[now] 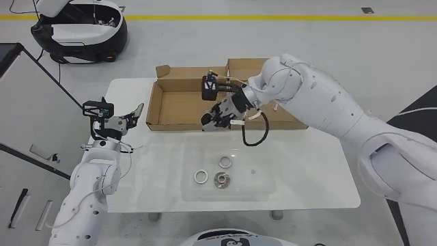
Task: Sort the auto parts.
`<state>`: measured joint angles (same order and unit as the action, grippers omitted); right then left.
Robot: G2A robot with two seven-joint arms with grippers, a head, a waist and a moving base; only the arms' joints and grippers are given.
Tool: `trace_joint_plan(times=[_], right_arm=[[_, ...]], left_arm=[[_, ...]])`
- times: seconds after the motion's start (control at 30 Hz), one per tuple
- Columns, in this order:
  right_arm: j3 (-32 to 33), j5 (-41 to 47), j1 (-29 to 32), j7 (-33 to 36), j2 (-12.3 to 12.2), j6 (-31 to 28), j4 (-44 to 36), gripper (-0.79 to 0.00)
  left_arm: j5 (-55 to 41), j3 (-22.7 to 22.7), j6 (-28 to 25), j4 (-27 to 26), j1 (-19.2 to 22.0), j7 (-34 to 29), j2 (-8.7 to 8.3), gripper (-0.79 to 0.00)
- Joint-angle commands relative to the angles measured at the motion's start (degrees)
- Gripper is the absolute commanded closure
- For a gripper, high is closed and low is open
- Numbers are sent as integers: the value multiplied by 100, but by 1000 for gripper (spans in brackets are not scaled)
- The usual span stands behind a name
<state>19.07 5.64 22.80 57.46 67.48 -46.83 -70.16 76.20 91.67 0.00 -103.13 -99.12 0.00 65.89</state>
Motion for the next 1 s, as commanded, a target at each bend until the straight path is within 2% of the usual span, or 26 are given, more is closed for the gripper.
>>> trace_joint_plan(times=[0.0,0.23,0.4,0.57,0.97], right_arm=[[-128,126,-126,-210,130,-210,210,0],[-463,522,-405,-1117,493,-1117,856,0],[-305,932,-401,-1124,630,-1117,878,0],[-28,950,-259,-1118,679,-1117,845,0],[-28,950,-259,-1118,679,-1117,845,0]], left_arm=[[0,0,0,0,0,0,0,-785],[0,0,0,0,0,0,0,-785],[0,0,0,0,0,0,0,-785],[0,0,0,0,0,0,0,-785],[0,0,0,0,0,0,0,-785]])
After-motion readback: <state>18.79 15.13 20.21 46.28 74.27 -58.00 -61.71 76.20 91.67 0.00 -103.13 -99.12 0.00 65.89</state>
